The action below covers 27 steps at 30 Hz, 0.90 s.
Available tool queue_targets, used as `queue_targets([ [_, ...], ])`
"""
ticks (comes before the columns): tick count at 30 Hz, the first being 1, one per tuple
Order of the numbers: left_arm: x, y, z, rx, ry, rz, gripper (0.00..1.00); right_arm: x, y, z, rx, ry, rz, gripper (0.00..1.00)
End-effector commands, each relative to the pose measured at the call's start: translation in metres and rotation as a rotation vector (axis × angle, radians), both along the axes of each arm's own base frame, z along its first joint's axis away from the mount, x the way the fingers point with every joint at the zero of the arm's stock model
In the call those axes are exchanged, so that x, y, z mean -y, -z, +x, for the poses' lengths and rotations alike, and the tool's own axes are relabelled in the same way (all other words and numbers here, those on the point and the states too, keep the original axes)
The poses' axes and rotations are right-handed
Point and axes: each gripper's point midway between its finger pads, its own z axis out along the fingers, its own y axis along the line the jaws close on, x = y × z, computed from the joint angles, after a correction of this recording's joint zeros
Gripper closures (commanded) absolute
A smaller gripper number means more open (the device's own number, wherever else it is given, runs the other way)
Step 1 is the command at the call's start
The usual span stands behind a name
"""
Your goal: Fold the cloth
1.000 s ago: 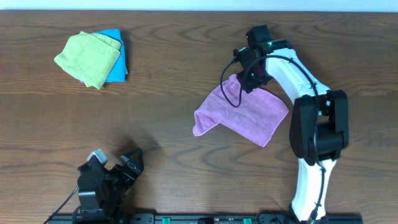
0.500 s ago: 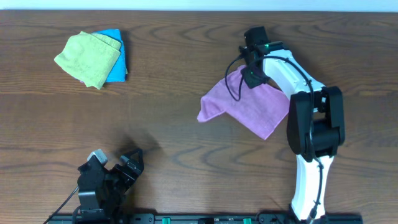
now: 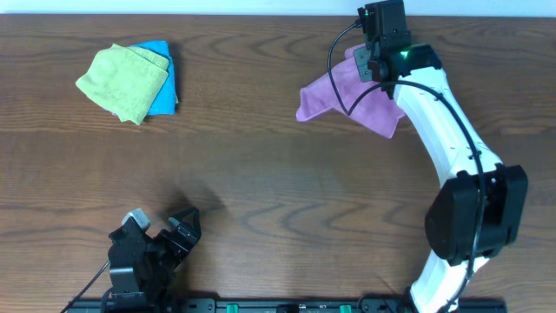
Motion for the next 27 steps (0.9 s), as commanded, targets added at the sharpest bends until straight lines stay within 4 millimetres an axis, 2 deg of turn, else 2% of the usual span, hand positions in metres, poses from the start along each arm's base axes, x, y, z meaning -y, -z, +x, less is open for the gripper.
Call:
queue_targets([
  [1,0.002,0.006,-0.001,-0.007,0.023,0.013,0.05,0.003,-0.005,0.002,0.013,0.008,-0.023,0.99],
  [5,0.001,0.006,-0.001,-0.007,0.021,0.015,0.05,-0.022,0.0,-0.012,-0.045,-0.085,-0.015,0.99],
  [9,0.0,0.006,-0.001,-0.007,0.016,0.019,0.05,-0.064,0.012,-0.044,-0.155,-0.2,0.0,0.99],
  [14,0.0,0.006,-0.001,-0.007,0.012,0.022,0.05,-0.136,0.032,-0.105,-0.338,-0.408,0.049,0.99],
  [19,-0.004,0.007,0.0,-0.006,-0.006,0.036,0.05,-0.188,0.045,-0.176,-0.532,-0.585,0.092,0.99],
  [25,-0.007,0.007,0.0,-0.007,-0.018,0.046,0.05,-0.223,0.05,-0.255,-0.735,-0.799,0.092,0.98],
  [27,-0.008,0.007,0.0,-0.007,-0.023,0.05,0.05,-0.226,0.05,-0.271,-0.776,-0.822,0.082,0.8],
])
